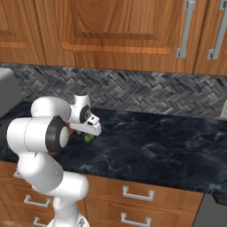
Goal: Place the avocado, onion, tomato, and bell pepper on the cutting board.
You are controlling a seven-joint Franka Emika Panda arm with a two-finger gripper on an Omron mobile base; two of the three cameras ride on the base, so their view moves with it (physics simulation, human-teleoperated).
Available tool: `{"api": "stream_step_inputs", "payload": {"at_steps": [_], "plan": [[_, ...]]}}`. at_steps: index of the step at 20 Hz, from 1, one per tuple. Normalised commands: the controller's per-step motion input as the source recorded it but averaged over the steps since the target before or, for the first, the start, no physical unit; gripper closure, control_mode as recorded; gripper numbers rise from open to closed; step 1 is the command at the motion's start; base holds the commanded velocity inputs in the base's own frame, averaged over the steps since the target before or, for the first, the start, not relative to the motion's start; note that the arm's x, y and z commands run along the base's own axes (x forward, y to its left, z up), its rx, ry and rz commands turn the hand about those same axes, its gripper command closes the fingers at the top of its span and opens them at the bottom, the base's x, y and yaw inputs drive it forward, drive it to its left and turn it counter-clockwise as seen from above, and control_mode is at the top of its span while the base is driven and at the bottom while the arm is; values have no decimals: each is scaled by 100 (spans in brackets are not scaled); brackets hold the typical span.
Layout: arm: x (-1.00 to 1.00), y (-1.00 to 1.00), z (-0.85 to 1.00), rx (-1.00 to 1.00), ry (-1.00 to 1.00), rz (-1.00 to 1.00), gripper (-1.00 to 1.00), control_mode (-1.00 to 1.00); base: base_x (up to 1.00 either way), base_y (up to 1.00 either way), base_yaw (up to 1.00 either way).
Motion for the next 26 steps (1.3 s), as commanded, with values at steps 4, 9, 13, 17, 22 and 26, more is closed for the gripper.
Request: {"api": "stream_step_inputs", "payload": {"at_steps": [4, 9, 13, 17, 22, 26], "plan": [[1, 0, -14, 0, -2, 0, -100, -100, 0, 0, 0], [5, 0, -4, 0, 0, 0, -100, -100, 0, 0, 0], [13, 0, -1, 0, 0, 0, -100, -100, 0, 0, 0], [8, 0, -9, 0, 0, 0, -100, -100, 0, 0, 0], [9, -1, -6, 0, 0, 0, -100, -100, 0, 0, 0], [8, -2, -7, 0, 0, 0, -100, -100, 0, 0, 0]]}}
